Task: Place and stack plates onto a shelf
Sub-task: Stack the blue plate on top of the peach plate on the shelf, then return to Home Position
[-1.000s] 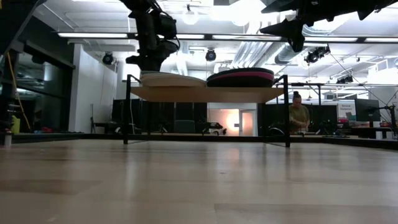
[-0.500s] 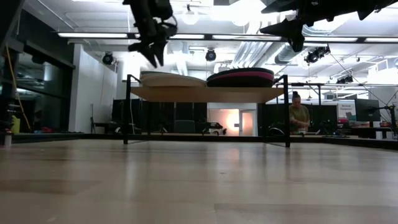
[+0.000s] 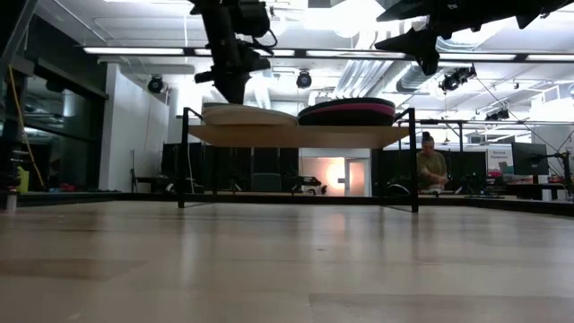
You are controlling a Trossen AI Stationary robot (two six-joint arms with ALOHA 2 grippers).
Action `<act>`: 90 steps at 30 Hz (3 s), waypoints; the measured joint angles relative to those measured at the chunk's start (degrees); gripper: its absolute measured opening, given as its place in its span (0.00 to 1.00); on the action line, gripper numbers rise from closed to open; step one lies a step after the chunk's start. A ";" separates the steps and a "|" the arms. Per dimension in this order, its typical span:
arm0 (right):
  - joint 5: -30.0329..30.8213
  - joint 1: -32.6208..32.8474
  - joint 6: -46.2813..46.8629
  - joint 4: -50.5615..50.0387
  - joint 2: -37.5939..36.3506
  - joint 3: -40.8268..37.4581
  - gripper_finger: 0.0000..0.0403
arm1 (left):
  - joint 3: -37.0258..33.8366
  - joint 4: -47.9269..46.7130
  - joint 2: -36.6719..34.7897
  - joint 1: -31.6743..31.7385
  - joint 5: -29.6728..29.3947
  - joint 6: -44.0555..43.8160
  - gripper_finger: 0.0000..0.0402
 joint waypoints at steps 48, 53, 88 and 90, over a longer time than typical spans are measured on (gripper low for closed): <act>0.42 0.00 -0.44 -0.28 0.00 0.00 0.47 | -8.46 9.13 -2.44 -7.43 -8.70 -13.34 0.00; 0.93 0.01 -0.44 0.16 0.00 0.00 0.47 | -8.42 9.94 -9.30 -8.66 -10.11 -10.45 0.00; 3.08 -0.24 -3.46 6.27 -0.02 0.00 0.47 | -8.36 14.34 -29.57 -39.07 -31.47 -0.23 0.00; 3.08 -0.24 -3.48 6.26 -0.02 0.00 0.47 | -8.36 15.29 -29.57 -40.33 -31.32 1.40 0.00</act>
